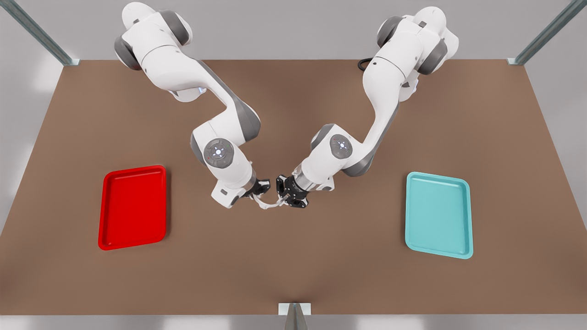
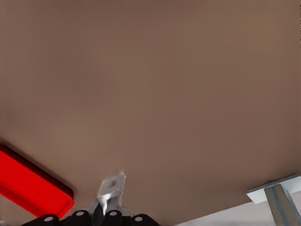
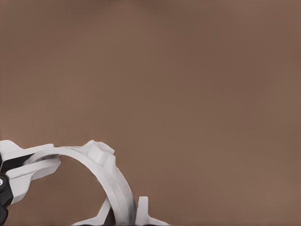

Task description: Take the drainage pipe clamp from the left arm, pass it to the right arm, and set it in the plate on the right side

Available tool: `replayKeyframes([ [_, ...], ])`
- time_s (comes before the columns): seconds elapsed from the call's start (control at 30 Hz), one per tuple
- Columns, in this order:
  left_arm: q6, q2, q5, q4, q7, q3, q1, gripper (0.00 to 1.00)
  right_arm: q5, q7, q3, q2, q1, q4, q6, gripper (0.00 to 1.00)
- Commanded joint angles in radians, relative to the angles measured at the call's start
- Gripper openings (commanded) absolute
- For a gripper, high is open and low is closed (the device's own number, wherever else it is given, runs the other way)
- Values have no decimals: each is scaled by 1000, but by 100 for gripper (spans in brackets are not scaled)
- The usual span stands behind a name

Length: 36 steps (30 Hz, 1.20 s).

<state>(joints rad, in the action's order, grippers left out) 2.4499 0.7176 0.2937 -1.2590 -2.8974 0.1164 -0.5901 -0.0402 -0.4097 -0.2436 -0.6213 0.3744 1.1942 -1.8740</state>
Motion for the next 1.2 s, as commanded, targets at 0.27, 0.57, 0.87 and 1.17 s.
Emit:
replayKeyframes([
  [0.27,-163,-96,7,1,-255,17,75,100,-3,25,1,35,-83,50,-4,21],
  [0.57,-758,-259,-295,1,2128,19,524,100,-70,268,0,143,-413,326,-91,21],
  [0.87,-970,-478,-300,0,2867,-40,544,100,-86,861,1,117,-805,588,-453,21],
  [1.17,-970,-477,-298,-2,2831,-50,540,100,-96,937,13,31,-855,567,-524,44],
])
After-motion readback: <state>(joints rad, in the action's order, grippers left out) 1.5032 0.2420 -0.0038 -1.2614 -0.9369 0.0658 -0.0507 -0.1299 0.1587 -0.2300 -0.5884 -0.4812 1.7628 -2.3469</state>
